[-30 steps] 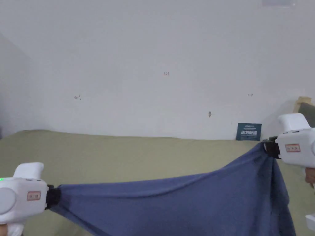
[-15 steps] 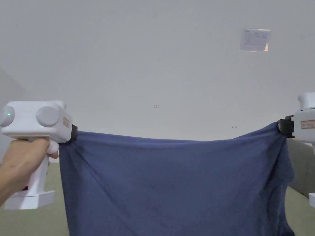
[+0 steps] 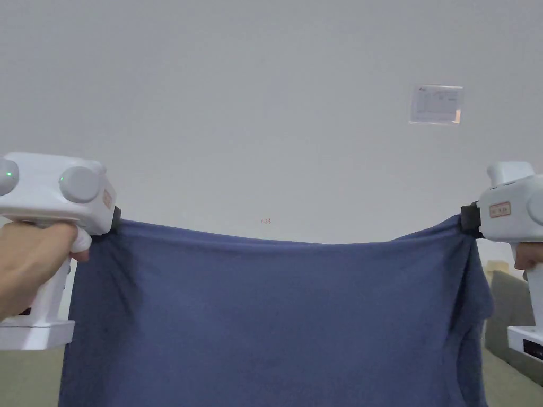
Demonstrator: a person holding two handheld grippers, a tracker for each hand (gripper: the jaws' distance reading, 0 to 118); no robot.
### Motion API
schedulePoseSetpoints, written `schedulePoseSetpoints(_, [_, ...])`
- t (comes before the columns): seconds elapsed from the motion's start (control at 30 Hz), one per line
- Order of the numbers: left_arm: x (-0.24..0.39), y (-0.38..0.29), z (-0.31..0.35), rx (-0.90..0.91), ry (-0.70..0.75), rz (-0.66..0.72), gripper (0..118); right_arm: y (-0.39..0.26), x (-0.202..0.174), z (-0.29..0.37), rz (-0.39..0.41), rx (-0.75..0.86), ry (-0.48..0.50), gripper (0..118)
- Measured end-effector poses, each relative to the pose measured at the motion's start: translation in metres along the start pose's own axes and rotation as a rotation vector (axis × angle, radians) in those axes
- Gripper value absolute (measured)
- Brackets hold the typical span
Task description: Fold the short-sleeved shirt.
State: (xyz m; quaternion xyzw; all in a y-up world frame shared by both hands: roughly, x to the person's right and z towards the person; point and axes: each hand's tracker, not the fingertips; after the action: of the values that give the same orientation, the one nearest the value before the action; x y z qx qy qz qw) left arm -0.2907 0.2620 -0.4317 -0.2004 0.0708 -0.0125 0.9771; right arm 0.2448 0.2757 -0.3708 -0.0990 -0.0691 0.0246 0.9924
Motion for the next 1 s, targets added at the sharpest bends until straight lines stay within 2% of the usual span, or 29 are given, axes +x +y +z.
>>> schedulePoseSetpoints(0.37, [0.029,0.055,-0.072,0.041,0.056,-0.055,6,0.054,-0.008,-0.088,0.049,0.034,-0.044,0])
schedulePoseSetpoints(0.53, [0.042,0.062,-0.11,0.054,0.074,-0.073,6,0.063,-0.014,-0.126,0.029,0.047,-0.055,0])
schedulePoseSetpoints(0.63, [0.047,0.063,-0.134,0.06,0.094,-0.084,6,0.059,-0.02,-0.153,0.051,0.028,-0.067,0])
schedulePoseSetpoints(0.8, [0.055,0.06,-0.174,0.048,0.099,-0.049,6,0.043,-0.026,-0.195,0.027,0.007,-0.072,0])
schedulePoseSetpoints(1.0, [0.063,0.007,-0.22,-0.03,0.106,-0.103,6,-0.011,-0.035,-0.227,0.036,-0.054,-0.067,0])
